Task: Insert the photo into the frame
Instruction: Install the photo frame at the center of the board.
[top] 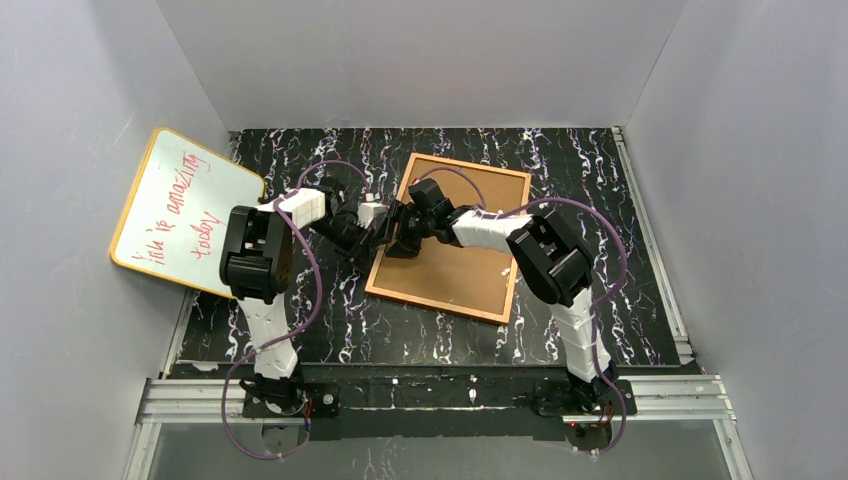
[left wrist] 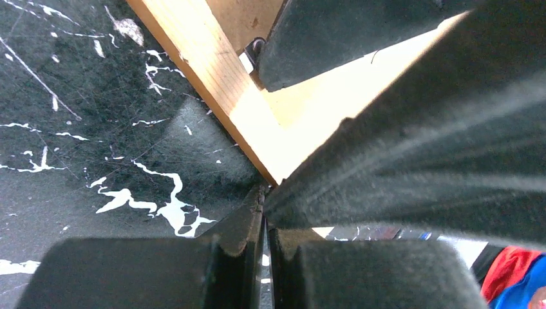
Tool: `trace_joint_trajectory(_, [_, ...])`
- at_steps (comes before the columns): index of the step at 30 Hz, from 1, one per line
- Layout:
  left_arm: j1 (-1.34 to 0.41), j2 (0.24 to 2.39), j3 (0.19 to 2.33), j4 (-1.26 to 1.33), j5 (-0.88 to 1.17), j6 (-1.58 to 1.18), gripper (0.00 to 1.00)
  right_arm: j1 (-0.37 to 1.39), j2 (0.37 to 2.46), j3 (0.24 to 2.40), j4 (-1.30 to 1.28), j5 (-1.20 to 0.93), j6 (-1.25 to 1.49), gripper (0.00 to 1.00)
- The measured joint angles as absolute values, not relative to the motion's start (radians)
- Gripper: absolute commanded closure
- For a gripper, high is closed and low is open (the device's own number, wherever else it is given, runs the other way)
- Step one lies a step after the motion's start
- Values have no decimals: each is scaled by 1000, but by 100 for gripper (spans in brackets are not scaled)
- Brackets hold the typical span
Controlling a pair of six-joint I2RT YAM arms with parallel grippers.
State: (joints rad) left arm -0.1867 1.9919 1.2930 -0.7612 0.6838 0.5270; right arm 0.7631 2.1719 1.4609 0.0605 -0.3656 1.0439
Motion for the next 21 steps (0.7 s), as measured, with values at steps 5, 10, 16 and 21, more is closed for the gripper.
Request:
trace_joint_trajectory(5, [-192, 1988, 1293, -766, 679, 531, 97, 776, 2147, 1442, 76, -311, 1028, 30])
trace_joint_trajectory(10, [-202, 1988, 1293, -772, 680, 533, 95, 775, 2121, 1415, 76, -275, 1005, 28])
trace_joint_trajectory(16, [-215, 1988, 1291, -775, 685, 543, 93, 774, 2094, 1394, 54, -262, 958, 26])
trace_joint_trajectory(21, [-217, 1988, 1287, -778, 692, 543, 94, 774, 2092, 1389, 54, -264, 939, 27])
